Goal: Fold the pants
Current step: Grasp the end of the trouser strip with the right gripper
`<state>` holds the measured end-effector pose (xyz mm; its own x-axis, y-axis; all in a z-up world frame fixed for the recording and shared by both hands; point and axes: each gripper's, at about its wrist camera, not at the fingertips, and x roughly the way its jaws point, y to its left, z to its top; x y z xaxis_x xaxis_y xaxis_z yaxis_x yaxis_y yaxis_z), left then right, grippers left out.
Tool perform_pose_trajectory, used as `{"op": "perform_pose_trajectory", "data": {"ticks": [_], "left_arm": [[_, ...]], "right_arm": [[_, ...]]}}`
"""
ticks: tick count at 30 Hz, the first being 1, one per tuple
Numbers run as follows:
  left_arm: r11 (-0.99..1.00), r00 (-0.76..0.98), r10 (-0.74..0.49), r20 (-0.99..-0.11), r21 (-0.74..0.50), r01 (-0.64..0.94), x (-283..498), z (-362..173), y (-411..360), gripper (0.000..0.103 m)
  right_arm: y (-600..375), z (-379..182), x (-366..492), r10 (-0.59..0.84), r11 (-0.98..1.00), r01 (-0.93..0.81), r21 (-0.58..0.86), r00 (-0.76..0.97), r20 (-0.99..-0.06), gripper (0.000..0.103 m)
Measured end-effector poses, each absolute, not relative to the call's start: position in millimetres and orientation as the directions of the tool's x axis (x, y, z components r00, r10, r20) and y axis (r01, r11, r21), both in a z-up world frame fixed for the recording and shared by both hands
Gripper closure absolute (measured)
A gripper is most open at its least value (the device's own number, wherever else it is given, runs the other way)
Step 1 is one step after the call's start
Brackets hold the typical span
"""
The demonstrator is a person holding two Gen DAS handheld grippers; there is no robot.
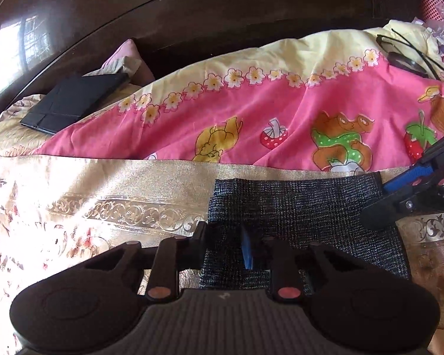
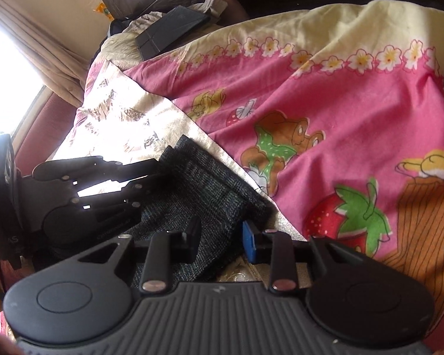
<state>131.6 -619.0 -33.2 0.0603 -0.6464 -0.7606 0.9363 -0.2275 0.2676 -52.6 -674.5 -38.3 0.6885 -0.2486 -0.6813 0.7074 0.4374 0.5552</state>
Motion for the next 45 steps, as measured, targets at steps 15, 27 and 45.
{"op": "perform_pose_trajectory", "data": {"ticks": [15, 27, 45], "left_arm": [[-0.188, 0.022, -0.692, -0.721, 0.209, 0.96, 135, -6, -619, 0.077], [-0.115, 0.129, -0.744, -0.655, 0.316, 0.942, 131, -9, -603, 0.058], [0.158, 0.117, -0.599, -0.792, 0.026, 0.987, 111, -20, -440, 0.055]], "right_arm": [[-670, -15, -66, -0.292, 0.457, 0.664, 0.591, 0.74, -0.606, 0.097], [-679, -28, -71, -0.293, 0.442, 0.717, 0.539, 0.683, -0.669, 0.09], [-737, -37, -1, -0.042, 0.761, 0.508, 0.403, 0.658, -0.751, 0.073]]}}
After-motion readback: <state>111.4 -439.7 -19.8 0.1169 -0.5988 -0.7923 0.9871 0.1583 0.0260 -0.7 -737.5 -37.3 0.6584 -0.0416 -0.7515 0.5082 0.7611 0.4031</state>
